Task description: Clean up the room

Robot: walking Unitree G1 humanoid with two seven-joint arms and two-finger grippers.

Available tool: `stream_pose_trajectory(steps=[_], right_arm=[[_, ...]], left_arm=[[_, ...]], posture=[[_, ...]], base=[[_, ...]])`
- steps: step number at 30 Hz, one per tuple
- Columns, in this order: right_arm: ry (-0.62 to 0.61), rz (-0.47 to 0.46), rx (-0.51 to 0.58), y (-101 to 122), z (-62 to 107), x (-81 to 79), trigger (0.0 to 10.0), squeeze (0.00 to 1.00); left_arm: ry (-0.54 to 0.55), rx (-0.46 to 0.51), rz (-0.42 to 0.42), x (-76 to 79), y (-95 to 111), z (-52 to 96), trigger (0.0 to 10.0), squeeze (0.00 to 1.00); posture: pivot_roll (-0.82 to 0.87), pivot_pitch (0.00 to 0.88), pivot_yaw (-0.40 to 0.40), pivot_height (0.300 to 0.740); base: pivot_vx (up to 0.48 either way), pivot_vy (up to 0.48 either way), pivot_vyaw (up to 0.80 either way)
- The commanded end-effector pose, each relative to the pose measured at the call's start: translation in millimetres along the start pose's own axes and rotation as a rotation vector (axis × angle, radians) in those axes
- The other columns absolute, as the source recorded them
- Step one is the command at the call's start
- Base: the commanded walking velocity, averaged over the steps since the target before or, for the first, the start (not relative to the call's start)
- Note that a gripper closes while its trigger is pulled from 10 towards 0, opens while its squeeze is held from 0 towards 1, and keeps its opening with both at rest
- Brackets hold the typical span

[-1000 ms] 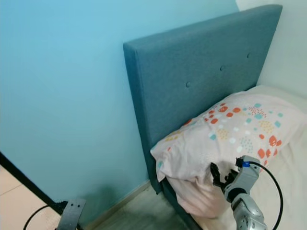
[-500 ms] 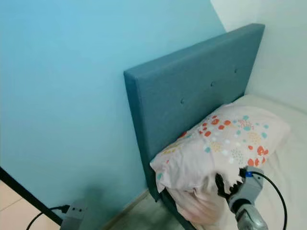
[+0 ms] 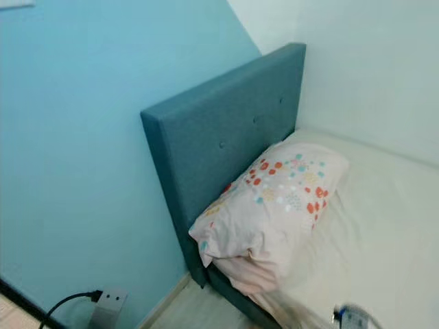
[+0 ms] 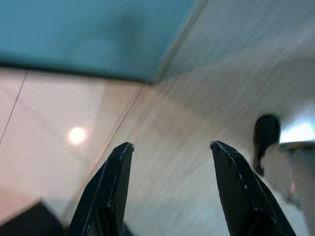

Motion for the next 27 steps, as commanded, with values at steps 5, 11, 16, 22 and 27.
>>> stream_pose_trajectory(steps=[5, 11, 16, 22, 27], right_arm=[[-0.011, 0.028, -0.061, -19.4, 0.5, -3.5, 10.0, 0.0], [-0.033, 0.056, -0.111, -32.1, 1.7, -0.2, 10.0, 0.0], [-0.029, 0.057, -0.122, -33.3, 0.3, -9.5, 10.0, 0.0], [-0.04, 0.061, -0.122, -32.5, -0.6, -13.7, 10.0, 0.0], [-0.056, 0.062, -0.123, -31.9, -0.8, -12.9, 10.0, 0.0]], left_arm=[[-0.009, -0.02, -0.018, 0.7, -6.1, 0.3, 10.0, 0.0], [-0.018, -0.005, -0.022, 0.9, -1.8, 0.0, 10.0, 0.0], [-0.032, 0.007, -0.046, 3.8, 2.1, -0.1, 10.0, 0.0], [-0.039, 0.014, -0.051, 4.6, 3.4, -0.1, 10.0, 0.0], [-0.06, 0.019, -0.069, 8.3, 2.7, 0.3, 10.0, 0.0]], posture=[[-0.05, 0.0, 0.036, 0.716], [-0.05, 0.0, 0.046, 0.716], [-0.05, 0.0, 0.046, 0.716], [-0.05, 0.0, 0.043, 0.716], [-0.05, 0.0, 0.038, 0.716]], base=[[-0.48, 0.0, 0.0], [-0.24, 0.0, 0.0], [0.0, 0.0, -0.77], [0.0, 0.0, -0.76], [0.0, 0.0, -0.76]])
Point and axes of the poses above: a point about 5 cm out from each wrist's last joint towards the gripper, its own z axis pointing back from the gripper into the wrist, its own y axis along the axis of the wrist's last joint, x = y × z, the point moved 5 cm from there along -z, pointing out of the wrist towards the gripper, and after that the axes turned 11 degrees about -z, right-handed, at the moved point
